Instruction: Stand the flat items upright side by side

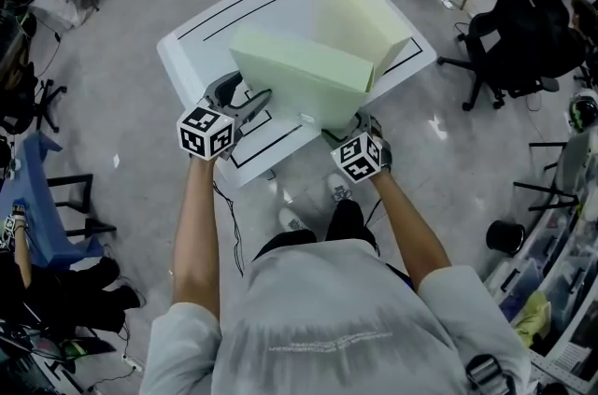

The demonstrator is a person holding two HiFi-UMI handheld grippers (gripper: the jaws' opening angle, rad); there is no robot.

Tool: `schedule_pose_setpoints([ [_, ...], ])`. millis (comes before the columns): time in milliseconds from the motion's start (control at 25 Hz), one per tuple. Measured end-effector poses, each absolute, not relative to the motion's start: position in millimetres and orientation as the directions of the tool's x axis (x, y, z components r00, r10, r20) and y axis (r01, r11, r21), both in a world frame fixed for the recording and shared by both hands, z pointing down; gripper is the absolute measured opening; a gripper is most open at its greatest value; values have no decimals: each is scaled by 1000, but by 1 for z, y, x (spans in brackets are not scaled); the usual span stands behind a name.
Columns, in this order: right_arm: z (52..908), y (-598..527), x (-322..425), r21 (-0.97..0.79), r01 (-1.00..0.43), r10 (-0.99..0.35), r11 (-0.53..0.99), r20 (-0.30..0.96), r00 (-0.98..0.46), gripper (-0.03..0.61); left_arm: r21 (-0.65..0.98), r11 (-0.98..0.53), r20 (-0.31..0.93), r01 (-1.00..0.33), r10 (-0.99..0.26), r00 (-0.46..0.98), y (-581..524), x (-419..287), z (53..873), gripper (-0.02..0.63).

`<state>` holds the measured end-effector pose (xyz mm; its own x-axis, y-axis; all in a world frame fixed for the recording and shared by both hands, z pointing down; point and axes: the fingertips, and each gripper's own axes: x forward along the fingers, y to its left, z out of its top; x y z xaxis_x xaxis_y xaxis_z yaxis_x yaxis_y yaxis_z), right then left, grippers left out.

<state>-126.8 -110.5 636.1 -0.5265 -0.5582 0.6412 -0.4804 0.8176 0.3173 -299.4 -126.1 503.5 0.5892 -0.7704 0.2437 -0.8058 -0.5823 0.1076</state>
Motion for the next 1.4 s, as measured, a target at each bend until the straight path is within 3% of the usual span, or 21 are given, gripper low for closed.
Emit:
schedule_pose_setpoints([
  [200, 635, -115, -131, 329, -492, -575, 806, 633, -518, 402, 108, -562, 283, -820, -773, 567, -137, -305, 508, 322],
  [440, 629, -103, -125, 298, -451, -529, 841, 624, -575, 359, 8, -618, 522, -786, -668, 531, -143, -301, 563, 322],
  [640, 622, -105, -120, 250, -495, -533, 832, 608, -589, 314, 32, -610, 549, -791, -651, 524, -156, -298, 583, 299],
  [1040, 619, -121, -113, 240, -549, -568, 801, 595, -568, 311, 41, -627, 554, -778, -634, 540, -197, -282, 580, 296],
  [1240, 620, -128, -112, 263, -565, -593, 782, 593, -545, 304, 27, -646, 569, -763, -617, 543, -224, -269, 579, 236],
  [1400, 620, -133, -110, 253, -595, -609, 763, 592, -529, 304, 42, -657, 568, -753, -604, 559, -236, -263, 578, 236],
])
